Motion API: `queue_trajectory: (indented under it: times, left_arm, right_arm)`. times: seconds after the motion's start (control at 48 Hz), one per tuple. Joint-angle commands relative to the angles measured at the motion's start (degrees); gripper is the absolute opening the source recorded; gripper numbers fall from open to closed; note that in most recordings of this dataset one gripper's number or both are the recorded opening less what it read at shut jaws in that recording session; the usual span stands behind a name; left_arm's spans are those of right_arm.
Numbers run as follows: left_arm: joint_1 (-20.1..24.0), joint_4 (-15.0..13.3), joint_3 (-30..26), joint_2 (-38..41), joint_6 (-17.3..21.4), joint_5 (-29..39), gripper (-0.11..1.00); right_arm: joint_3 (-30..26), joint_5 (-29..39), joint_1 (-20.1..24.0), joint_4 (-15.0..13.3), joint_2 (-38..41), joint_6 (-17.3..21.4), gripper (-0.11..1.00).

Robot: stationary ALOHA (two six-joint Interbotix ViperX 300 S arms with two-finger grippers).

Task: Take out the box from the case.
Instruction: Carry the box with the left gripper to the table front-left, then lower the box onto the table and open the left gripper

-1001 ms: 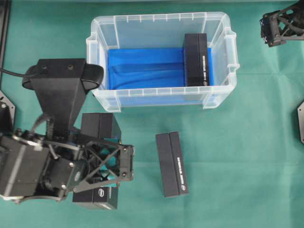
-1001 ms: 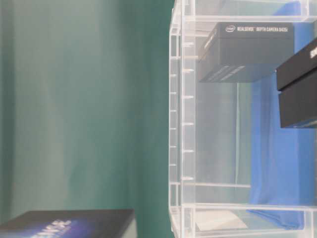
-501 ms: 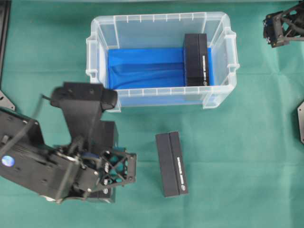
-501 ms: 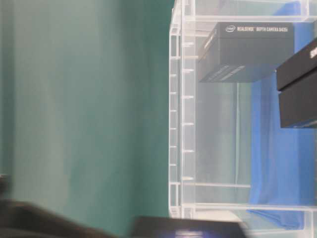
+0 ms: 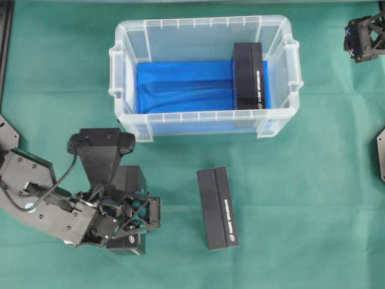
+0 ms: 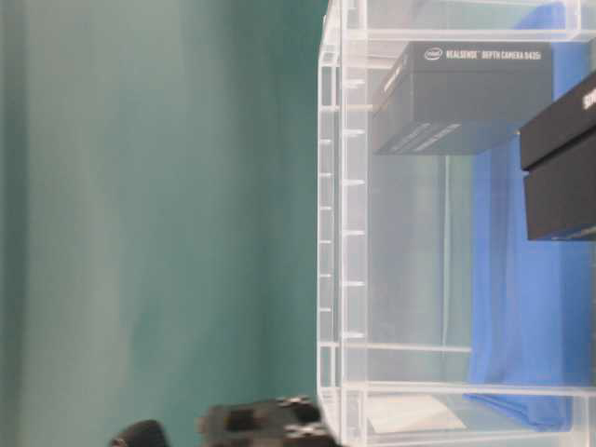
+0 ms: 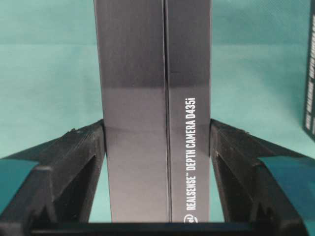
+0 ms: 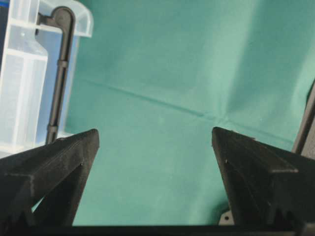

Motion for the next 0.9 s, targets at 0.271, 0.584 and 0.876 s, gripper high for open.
queue_trajectory:
  times: [0.271, 0.584, 0.876]
  left_arm:
    - [-0.88, 0.0, 1.14, -0.44, 0.35, -5.27, 0.61]
    - [-0.88, 0.09, 0.88, -0.35, 2.29, -3.08, 0.62]
    - [-0.88, -0.09, 0.26, -0.35, 2.2, -5.1, 0.96]
  right_arm:
    - [-0.53, 0.0, 0.18, 0.53, -0.35, 0.26, 0.94]
    - [-0.62, 0.0, 0.44, 0.62, -0.26, 0.35, 0.94]
    - [-0.62, 0.0, 0.53, 0.7, -0.26, 0.35, 0.94]
